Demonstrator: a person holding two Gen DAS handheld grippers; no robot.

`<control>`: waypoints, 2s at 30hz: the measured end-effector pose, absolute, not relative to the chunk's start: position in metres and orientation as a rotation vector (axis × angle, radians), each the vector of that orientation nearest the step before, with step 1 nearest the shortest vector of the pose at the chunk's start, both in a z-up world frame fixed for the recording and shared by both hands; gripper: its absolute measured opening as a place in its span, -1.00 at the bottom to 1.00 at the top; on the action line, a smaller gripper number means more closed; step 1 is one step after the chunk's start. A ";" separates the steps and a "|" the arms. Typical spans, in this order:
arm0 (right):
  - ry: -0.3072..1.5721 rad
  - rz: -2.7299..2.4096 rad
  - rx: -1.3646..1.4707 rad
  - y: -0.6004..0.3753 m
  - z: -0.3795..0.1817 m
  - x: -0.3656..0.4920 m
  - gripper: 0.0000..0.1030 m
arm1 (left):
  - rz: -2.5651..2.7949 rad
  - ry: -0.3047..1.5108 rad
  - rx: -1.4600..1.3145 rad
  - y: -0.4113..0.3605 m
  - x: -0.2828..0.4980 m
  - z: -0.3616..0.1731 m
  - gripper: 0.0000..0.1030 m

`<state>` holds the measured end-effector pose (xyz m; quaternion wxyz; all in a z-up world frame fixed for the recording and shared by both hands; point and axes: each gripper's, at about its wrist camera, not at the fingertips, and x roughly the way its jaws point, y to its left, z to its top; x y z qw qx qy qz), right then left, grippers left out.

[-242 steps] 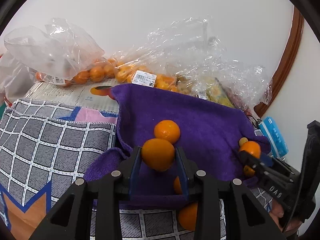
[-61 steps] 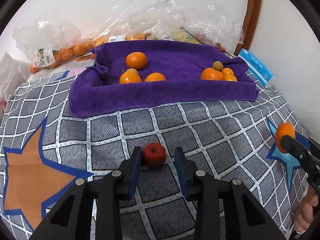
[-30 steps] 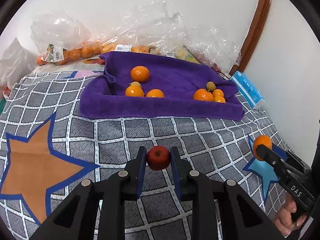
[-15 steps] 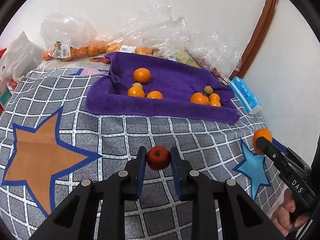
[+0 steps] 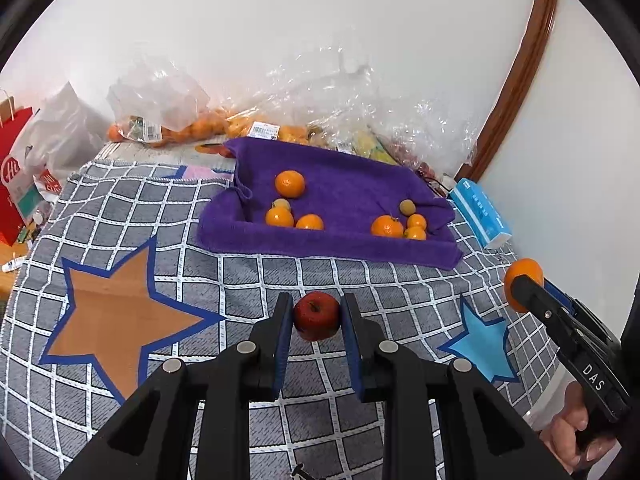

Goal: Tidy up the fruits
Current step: 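Carry the large orange in the right gripper over the towel while the left carries the red apple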

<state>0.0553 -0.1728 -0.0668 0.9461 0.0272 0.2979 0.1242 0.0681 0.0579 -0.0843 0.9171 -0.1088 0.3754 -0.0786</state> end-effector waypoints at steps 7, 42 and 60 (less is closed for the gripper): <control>0.603 0.270 0.057 -0.174 -0.051 0.059 -0.18 | -0.161 0.752 -0.230 0.054 0.069 -0.065 -0.55; 0.632 0.271 0.031 -0.186 -0.036 0.210 -0.18 | -0.113 0.750 -0.254 0.077 0.195 -0.041 -0.55; 0.780 0.264 0.090 -0.196 -0.121 0.304 -0.18 | -0.148 0.895 -0.267 0.073 0.267 -0.107 -0.55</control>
